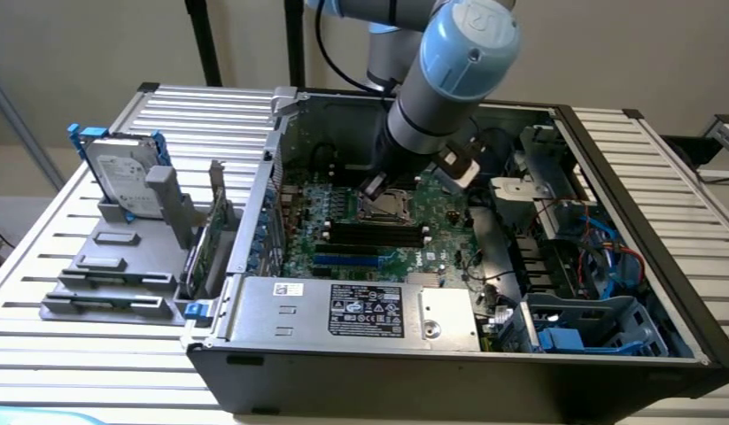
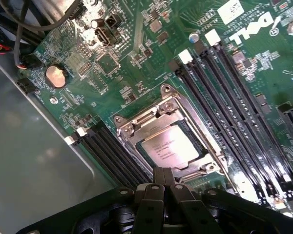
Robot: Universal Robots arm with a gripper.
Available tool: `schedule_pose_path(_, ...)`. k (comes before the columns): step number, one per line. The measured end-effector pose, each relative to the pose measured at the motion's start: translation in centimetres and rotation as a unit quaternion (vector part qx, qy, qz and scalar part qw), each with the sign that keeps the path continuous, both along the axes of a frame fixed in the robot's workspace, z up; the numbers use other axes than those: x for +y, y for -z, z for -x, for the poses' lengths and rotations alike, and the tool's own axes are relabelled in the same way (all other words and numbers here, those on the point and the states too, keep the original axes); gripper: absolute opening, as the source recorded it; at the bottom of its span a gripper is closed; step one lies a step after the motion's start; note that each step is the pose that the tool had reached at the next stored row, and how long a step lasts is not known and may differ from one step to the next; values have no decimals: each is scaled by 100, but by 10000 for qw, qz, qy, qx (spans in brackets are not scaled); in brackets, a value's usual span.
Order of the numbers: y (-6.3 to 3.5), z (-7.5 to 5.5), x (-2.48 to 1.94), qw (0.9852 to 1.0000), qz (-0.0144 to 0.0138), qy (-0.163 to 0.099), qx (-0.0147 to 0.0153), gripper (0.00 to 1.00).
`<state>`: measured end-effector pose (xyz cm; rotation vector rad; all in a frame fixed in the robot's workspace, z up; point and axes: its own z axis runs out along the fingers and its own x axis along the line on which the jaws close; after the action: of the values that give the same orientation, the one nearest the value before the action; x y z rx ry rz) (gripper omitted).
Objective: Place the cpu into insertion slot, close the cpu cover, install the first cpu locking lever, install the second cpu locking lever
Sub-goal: 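Install the second cpu locking lever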
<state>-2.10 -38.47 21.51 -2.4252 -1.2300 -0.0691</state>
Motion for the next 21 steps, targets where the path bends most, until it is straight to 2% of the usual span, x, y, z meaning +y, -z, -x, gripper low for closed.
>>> schedule_pose_path(7,-130,62,-173,10000,0,1,0,11)
schedule_pose_path(15,-267,109,-393,10000,0,0,0,11)
schedule_pose_path(18,-282,127,-445,10000,4,1,1,11)
schedule_pose_path(21,-284,148,-466,10000,8,0,7,11)
